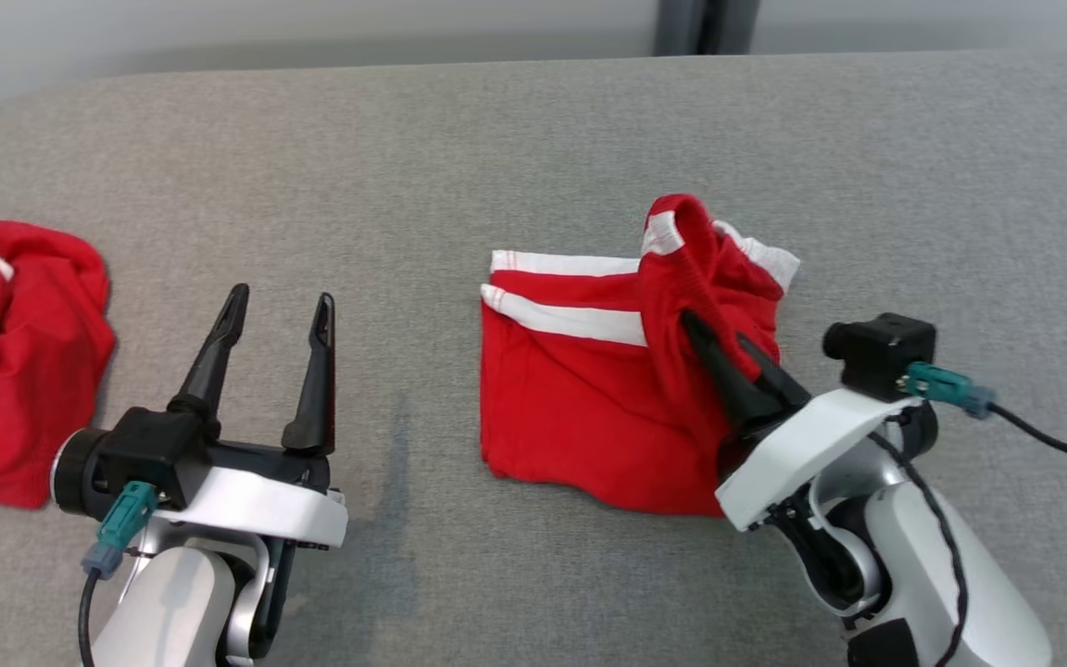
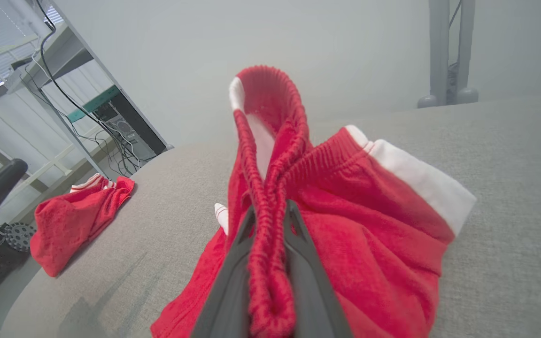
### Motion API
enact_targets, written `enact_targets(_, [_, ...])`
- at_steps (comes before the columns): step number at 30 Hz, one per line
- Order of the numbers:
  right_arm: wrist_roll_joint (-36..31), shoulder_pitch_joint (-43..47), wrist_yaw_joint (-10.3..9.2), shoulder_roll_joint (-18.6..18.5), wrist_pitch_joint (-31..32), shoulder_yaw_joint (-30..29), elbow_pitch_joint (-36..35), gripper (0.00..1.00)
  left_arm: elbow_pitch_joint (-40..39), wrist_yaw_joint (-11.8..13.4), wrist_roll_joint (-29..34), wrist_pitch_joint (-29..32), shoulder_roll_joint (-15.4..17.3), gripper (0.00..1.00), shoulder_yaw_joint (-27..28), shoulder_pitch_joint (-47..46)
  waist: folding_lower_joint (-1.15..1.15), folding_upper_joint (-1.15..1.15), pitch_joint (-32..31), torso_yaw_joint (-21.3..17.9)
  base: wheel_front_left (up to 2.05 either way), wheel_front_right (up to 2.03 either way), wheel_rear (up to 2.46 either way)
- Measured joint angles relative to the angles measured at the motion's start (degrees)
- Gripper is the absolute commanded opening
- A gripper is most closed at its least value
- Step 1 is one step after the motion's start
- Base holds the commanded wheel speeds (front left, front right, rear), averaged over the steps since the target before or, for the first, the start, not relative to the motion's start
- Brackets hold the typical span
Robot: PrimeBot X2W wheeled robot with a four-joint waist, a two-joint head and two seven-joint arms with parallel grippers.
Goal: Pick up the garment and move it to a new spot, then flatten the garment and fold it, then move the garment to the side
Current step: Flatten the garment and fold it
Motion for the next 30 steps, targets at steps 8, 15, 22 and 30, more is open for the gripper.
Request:
enact_targets(8, [-2.13,-3.49,0.0,0.09,-3.76,6.24,8.67,0.0,1.3,-0.91,-0.15,-0.23,-1.35,1.0,-1.24,-1.01,0.0,0.0,0.79,3.39,0.0,0.0,0.0])
enact_targets(15, [0.3,-7.42,0.0,0.08,-7.2,11.26,15.08,1.0,2.5,-1.52,-0.16,-0.49,-2.19,1.0,-1.83,-1.92,0.0,0.0,2.29,5.26,0.0,0.0,0.0])
enact_targets(22, [3.64,-9.16,0.0,0.05,-10.65,16.33,15.48,1.0,3.03,-1.74,-0.13,-0.58,-2.08,1.0,-1.36,-2.16,0.0,0.0,2.74,4.45,0.0,0.0,0.0])
enact_targets(30, [2.79,-8.53,0.0,0.16,-16.01,14.02,9.62,1.0,3.28,-1.13,-0.14,-0.73,-1.52,1.0,-0.48,-2.1,0.0,0.0,2.06,1.87,0.0,0.0,0.0])
